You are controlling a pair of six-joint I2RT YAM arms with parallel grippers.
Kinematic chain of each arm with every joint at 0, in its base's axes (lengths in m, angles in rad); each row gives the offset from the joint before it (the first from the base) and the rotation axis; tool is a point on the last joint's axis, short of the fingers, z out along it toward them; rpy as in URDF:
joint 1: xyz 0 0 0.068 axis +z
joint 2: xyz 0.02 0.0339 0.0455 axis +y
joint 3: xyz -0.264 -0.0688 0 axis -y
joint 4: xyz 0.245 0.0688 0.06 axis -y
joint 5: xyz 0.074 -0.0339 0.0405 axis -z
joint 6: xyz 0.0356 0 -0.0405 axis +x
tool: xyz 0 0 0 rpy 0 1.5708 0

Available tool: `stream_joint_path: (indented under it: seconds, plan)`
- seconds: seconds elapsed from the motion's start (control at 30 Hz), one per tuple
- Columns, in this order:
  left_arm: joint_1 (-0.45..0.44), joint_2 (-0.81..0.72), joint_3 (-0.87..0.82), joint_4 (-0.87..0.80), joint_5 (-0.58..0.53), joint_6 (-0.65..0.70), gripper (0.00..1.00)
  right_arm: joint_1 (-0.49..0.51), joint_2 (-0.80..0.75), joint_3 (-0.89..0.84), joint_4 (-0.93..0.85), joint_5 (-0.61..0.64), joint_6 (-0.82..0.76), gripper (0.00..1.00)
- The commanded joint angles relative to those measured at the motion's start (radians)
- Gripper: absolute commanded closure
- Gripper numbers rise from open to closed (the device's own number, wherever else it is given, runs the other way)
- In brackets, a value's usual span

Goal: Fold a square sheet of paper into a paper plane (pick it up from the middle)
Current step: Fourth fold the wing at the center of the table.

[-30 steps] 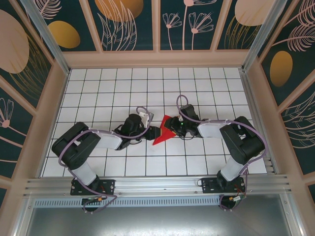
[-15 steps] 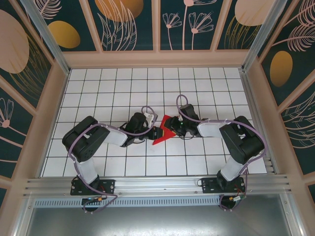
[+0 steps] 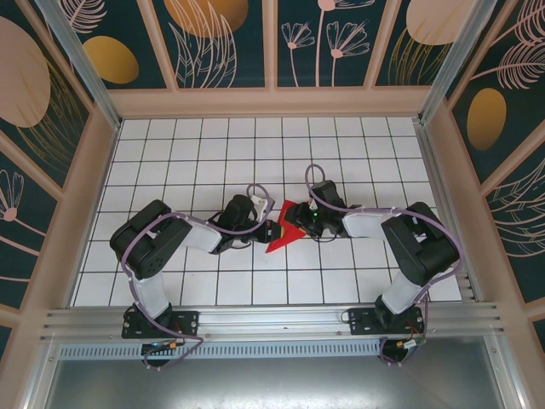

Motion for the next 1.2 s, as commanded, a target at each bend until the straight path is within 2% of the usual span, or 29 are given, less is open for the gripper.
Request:
stream_joint_path:
  seconds: [0.0,0.23,0.67,0.8,0.93,1.0,1.17]
  plan:
    - [0.005,0.015,0.019,0.017,0.033,0.020,0.92,-0.008,-0.031,-0.003,-0.092,-0.001,-0.064,0.47]
    - [0.004,0.030,0.036,0.000,0.048,0.018,0.91,-0.009,-0.012,-0.004,-0.110,0.024,-0.068,0.49]
    - [0.010,-0.037,0.020,-0.027,0.016,0.011,0.75,-0.008,0.030,-0.006,-0.154,0.065,-0.038,0.51]
    - [0.017,-0.106,-0.006,-0.077,-0.063,0.010,0.70,-0.007,0.032,-0.006,-0.156,0.063,-0.037,0.51]
    - [0.019,-0.180,-0.037,-0.135,-0.180,0.025,0.71,-0.007,0.036,-0.006,-0.159,0.066,-0.032,0.51]
    - [0.018,-0.199,-0.051,-0.117,-0.166,0.023,0.72,-0.006,0.038,-0.007,-0.161,0.069,-0.031,0.51]
    - [0.016,-0.219,-0.086,0.001,-0.049,-0.028,0.76,-0.004,0.056,-0.003,-0.176,0.078,-0.019,0.51]
